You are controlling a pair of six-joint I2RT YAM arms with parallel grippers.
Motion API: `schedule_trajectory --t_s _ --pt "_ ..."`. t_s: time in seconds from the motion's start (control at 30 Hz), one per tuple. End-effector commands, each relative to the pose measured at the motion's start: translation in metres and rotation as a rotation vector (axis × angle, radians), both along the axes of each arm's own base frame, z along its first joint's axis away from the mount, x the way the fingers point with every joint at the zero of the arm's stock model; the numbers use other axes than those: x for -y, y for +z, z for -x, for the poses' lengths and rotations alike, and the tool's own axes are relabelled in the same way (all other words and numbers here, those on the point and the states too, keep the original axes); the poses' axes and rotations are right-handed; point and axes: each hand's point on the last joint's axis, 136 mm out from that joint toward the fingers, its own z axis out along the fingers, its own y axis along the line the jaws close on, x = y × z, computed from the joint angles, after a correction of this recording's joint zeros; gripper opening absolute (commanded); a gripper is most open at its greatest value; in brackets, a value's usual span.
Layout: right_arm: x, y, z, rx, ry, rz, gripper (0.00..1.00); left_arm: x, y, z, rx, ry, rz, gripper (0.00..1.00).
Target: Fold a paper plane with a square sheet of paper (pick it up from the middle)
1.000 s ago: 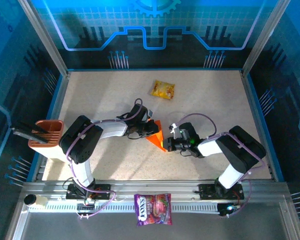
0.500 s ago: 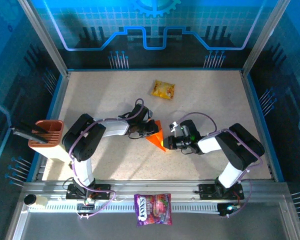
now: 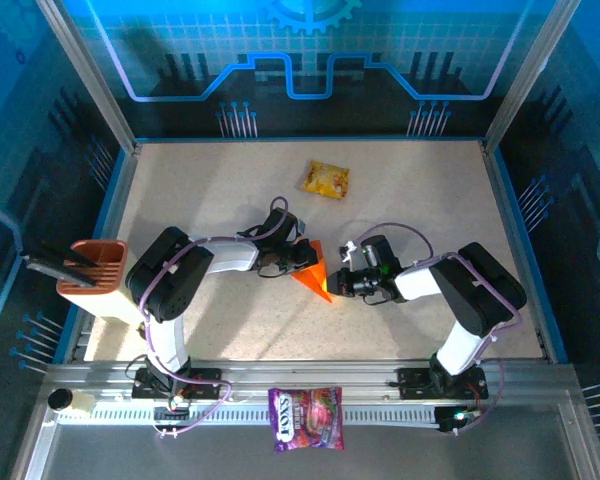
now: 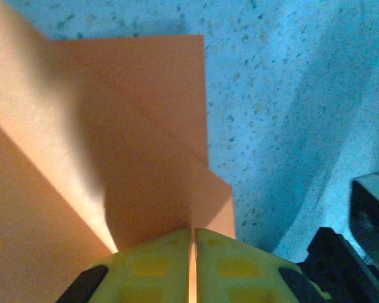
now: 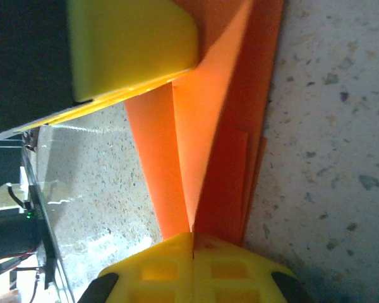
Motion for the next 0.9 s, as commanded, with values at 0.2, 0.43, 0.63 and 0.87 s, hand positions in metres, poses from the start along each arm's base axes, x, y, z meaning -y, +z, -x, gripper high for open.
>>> schedule_trajectory --t_s 0.2,0.43,0.63,0.87 --pt "0.024 -0.044 0.029 -0.219 -0.042 0.117 0.0 0.007 0.001 0.005 -0.015 -0.017 0.037 0.11" --pt "0.027 -0.043 0.028 -0.222 -0.046 0.131 0.0 0.004 -0.008 0.005 -0.04 -0.012 -0.003 0.11" --pt "0.027 -0.045 0.028 -0.229 -0.046 0.141 0.0 0.002 -0.012 0.006 -0.046 -0.016 -0.022 0.11" --pt "0.027 -0.045 0.028 -0.228 -0.044 0.144 0.0 0.003 -0.013 0.005 -0.038 -0.029 -0.022 0.12"
